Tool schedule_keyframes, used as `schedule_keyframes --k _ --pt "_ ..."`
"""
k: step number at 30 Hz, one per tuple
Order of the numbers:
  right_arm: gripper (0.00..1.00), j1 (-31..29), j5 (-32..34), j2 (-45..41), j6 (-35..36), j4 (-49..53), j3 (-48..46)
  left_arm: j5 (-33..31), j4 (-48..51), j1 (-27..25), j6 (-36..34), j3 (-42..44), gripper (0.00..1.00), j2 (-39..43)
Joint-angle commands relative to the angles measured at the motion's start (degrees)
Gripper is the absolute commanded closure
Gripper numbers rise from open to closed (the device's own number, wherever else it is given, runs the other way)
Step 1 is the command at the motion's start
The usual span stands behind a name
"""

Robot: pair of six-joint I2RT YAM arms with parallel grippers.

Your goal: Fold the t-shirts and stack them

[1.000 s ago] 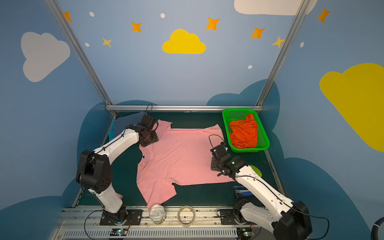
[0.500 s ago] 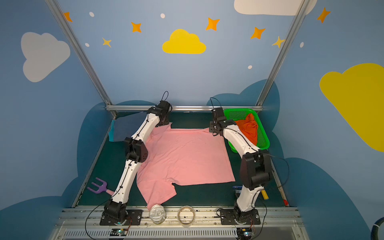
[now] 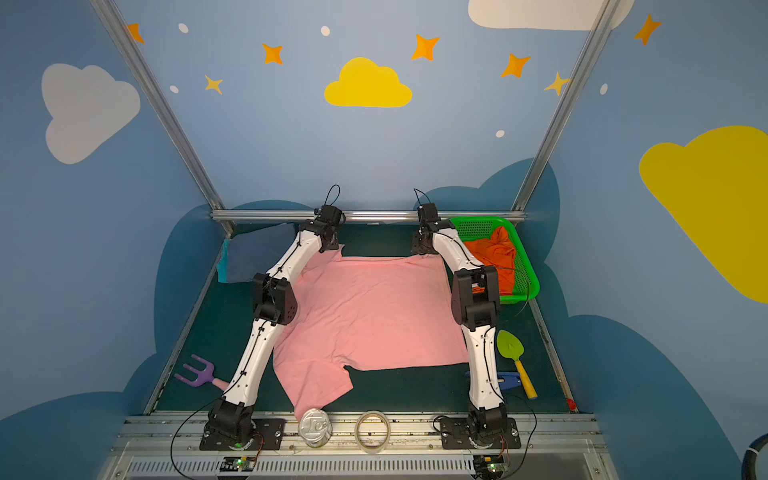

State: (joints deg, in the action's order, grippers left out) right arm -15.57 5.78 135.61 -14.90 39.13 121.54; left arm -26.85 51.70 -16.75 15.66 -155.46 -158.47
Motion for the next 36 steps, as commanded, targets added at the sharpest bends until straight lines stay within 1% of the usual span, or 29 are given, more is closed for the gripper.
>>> schedule_keyframes --k 1,6,10,13,15,18,19,22,23,25,28,30,32,36 --pt "0.43 1.02 -1.08 2.02 0.34 2.88 4.38 0.55 -1.90 1.51 -0.27 0.15 0.18 -2.34" --pt "0.42 1.83 -2.15 4.28 -0.48 2.86 7.26 4.70 -2.98 3.01 1.09 -0.27 0.21 -3.02" --pt "0.43 2.00 -3.35 4.84 -0.77 2.38 7.84 7.51 -4.22 4.00 1.70 -0.36 0.22 -3.08" --pt "0.42 2.04 -4.50 4.48 -0.99 1.96 7.80 10.07 -4.33 4.60 2.39 -0.61 0.24 -3.40" --pt "0.42 1.99 -5.15 4.07 -1.44 1.91 7.84 13.25 -4.41 5.04 2.46 -0.83 0.31 -3.66" --pt "0.42 1.95 -6.02 3.36 -1.70 1.73 7.75 15.08 -3.98 5.40 2.29 -1.84 0.34 -4.19" --pt "0.42 2.04 -6.17 3.22 -1.75 1.74 7.75 15.41 -3.89 5.42 2.03 -1.86 0.33 -4.21" --pt "0.42 2.00 -6.56 2.56 -1.80 1.73 7.34 15.48 -2.84 5.16 0.94 -1.78 0.19 -4.19" --pt "0.42 2.04 -6.62 2.47 -1.80 1.72 7.18 15.06 -2.30 4.99 0.58 -1.67 0.16 -4.13" --pt "0.42 1.96 -6.74 2.21 -1.93 1.69 6.83 14.13 -1.53 4.57 -0.54 -1.39 0.12 -3.99" --pt "0.42 2.01 -7.79 1.90 -2.40 1.79 6.27 10.86 -1.00 3.94 -2.49 -0.10 0.12 -3.70" --pt "0.42 2.02 -8.54 1.63 -2.61 1.82 5.82 9.39 -0.20 4.09 -2.21 0.33 0.12 -3.68" --pt "0.42 2.16 -8.68 1.28 -2.72 1.87 5.22 10.79 0.64 4.69 -0.99 0.30 0.11 -3.15" --pt "0.42 2.39 -9.23 0.64 -2.94 1.81 4.26 11.34 -0.41 5.77 -0.23 2.73 0.09 -0.31"
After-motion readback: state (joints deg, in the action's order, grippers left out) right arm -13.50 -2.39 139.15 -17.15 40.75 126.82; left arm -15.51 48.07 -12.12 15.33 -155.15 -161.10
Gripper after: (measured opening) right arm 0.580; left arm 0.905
